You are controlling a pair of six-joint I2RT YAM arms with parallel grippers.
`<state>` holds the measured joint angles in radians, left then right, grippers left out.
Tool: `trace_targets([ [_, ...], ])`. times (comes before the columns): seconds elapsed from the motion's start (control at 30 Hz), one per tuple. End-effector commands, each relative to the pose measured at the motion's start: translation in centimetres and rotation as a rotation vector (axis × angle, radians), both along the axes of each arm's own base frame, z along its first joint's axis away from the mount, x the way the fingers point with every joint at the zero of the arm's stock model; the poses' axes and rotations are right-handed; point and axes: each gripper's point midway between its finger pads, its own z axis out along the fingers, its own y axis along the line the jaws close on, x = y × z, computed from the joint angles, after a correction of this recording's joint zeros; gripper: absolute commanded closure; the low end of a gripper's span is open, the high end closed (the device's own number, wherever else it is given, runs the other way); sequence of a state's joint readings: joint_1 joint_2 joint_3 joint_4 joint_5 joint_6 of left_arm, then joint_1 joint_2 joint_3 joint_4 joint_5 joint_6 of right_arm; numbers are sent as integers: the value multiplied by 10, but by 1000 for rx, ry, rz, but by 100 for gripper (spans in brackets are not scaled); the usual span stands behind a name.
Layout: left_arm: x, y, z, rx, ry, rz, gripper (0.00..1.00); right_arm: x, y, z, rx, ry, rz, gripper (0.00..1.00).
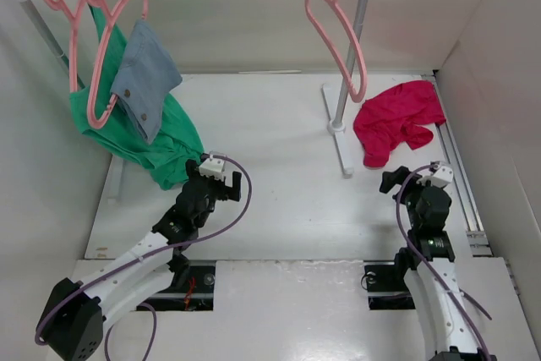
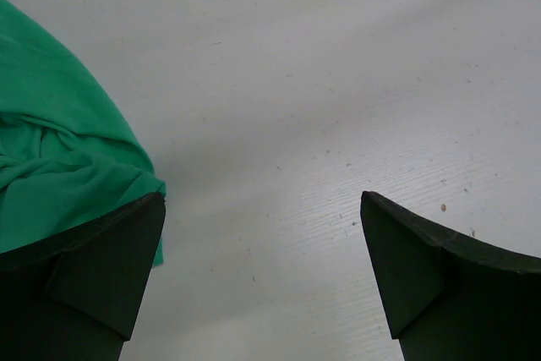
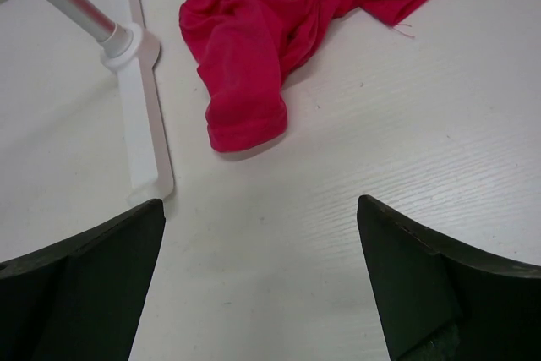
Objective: Place the t-shirt on the hanger
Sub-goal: Grab the tshirt from the pile
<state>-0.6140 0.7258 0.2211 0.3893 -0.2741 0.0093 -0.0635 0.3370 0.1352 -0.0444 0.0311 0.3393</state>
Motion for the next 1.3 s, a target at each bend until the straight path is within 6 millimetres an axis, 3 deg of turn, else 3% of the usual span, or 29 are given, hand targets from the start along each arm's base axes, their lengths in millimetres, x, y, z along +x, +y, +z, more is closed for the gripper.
trace_targets([
  [0.0, 4, 1, 16, -31, -50, 16, 0, 11, -3, 41, -15, -86, -14, 0],
  [0.1, 4, -3, 22, -13, -79, -20, 0, 18, -6, 51, -87, -61, 1, 0],
  [0.23, 6, -9, 33, 125, -145, -113, 0, 45, -17, 66, -224, 66, 37, 0],
  [0.27, 7, -9, 37, 132, -157, -114, 0, 67, -19, 74, -279, 125, 75, 0],
  [0.33, 7, -7, 38, 167, -169, -121, 0, 89, -21, 72, -316, 222, 130, 0],
  [0.37, 7, -9, 38, 177, -174, -137, 0, 113, -23, 67, -351, 328, 183, 0],
  [0.43, 7, -10, 40, 194, -180, -151, 0, 137, -21, 58, -370, 414, 253, 0],
  [0.47, 6, -12, 40, 192, -181, -160, 0, 158, -26, 47, -364, 481, 274, 0],
  [0.63, 3, -14, 38, 207, -166, -186, 0, 204, -47, 12, -353, 609, 245, 0],
  [0.73, 2, -13, 35, 213, -155, -187, 0, 220, -41, -14, -316, 666, 296, 0],
  [0.83, 1, -12, 38, 208, -163, -186, 0, 222, -20, -44, -233, 693, 407, 3],
  [0.93, 1, -12, 38, 217, -166, -188, 0, 216, 3, -61, -167, 668, 529, 25],
  [0.97, 2, -12, 40, 212, -174, -187, 0, 214, 7, -64, -150, 664, 550, 38],
  [1.0, 2, -12, 40, 212, -174, -187, 0, 211, 10, -63, -142, 655, 562, 72],
  [1.07, 3, -13, 43, 207, -184, -185, 0, 198, 14, -55, -139, 623, 558, 100],
  [1.13, 3, -11, 45, 204, -191, -175, 0, 187, 17, -40, -145, 571, 553, 100],
  [1.2, 4, -9, 48, 192, -196, -157, 0, 167, 26, -5, -168, 451, 570, 100],
  [1.23, 6, -7, 50, 190, -205, -139, 0, 159, 32, 10, -168, 398, 595, 100],
  [1.27, 6, -6, 50, 172, -198, -126, 0, 150, 51, 26, -203, 346, 645, 100],
])
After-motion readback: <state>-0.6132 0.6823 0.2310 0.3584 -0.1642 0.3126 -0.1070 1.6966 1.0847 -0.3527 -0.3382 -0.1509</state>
